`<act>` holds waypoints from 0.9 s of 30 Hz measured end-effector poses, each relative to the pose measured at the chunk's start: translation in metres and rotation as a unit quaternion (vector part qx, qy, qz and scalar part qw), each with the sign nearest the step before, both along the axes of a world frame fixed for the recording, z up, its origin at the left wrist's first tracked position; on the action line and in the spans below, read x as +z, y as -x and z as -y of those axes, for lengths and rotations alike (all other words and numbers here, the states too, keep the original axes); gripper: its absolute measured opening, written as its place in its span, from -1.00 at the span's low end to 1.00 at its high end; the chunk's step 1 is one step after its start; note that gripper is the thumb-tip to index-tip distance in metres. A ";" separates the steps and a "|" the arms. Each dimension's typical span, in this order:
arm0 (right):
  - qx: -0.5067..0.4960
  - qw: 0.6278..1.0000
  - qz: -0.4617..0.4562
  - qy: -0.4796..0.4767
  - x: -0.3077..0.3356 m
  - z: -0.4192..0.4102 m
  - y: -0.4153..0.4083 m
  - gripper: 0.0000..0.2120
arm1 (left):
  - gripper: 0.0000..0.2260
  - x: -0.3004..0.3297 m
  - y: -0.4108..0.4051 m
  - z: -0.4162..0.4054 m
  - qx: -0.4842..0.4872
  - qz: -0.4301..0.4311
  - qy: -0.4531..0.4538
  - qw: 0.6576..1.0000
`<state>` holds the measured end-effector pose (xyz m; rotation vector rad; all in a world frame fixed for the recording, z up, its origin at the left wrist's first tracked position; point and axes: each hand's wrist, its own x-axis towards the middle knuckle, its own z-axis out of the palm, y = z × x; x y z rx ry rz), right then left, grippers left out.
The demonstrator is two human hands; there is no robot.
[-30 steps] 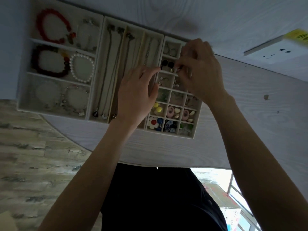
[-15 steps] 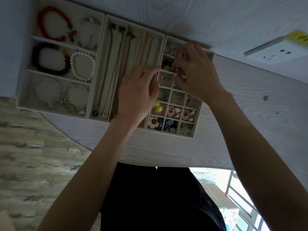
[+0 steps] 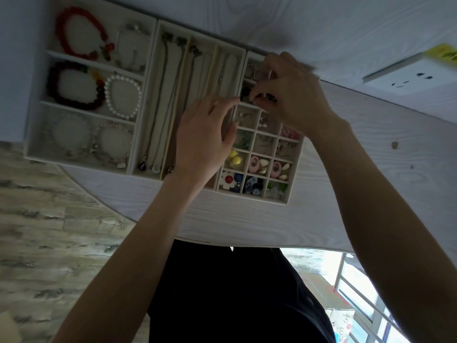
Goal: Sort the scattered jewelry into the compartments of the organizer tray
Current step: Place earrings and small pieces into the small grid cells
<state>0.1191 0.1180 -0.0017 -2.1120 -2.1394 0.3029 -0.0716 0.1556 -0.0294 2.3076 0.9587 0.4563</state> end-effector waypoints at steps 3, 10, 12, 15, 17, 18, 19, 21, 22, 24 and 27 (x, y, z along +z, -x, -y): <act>0.017 1.000 0.002 0.017 0.001 -0.002 -0.002 -0.85 | -0.71 0.000 0.000 0.000 -0.003 -0.003 0.003 1.000; 0.018 0.999 -0.031 0.032 0.002 0.002 -0.006 -0.80 | -0.70 0.002 0.000 -0.001 -0.005 0.000 0.009 1.000; 0.013 0.998 -0.027 0.048 0.004 0.006 -0.006 -0.78 | -0.70 0.001 0.000 -0.001 -0.006 -0.003 0.011 1.000; -0.005 0.998 -0.029 0.048 0.007 0.009 -0.008 -0.79 | -0.70 -0.001 0.000 -0.001 -0.003 -0.005 0.014 1.000; -0.007 0.998 -0.038 0.055 0.008 0.009 -0.006 -0.74 | -0.70 -0.001 0.000 -0.001 -0.002 -0.004 0.014 1.000; -0.004 0.997 -0.040 0.060 0.008 0.008 -0.005 -0.72 | -0.70 0.000 0.000 -0.001 -0.003 -0.003 0.013 1.000; 0.001 0.997 -0.041 0.064 0.007 0.007 -0.004 -0.70 | -0.69 0.000 0.000 -0.001 -0.003 -0.001 0.013 1.000; 0.006 0.997 -0.041 0.069 0.006 0.007 -0.002 -0.71 | -0.69 0.001 0.000 -0.001 -0.003 -0.002 0.012 1.000; 0.005 0.997 -0.044 0.069 0.006 0.007 -0.002 -0.71 | -0.69 0.001 0.000 -0.001 -0.002 -0.005 0.012 1.000; 0.001 0.997 -0.046 0.065 0.007 0.008 -0.002 -0.68 | -0.69 0.002 0.000 -0.001 0.000 -0.009 0.010 1.000; -0.001 0.997 -0.022 0.069 0.008 0.008 -0.002 -0.68 | -0.69 0.002 0.000 -0.001 -0.002 -0.011 0.010 1.000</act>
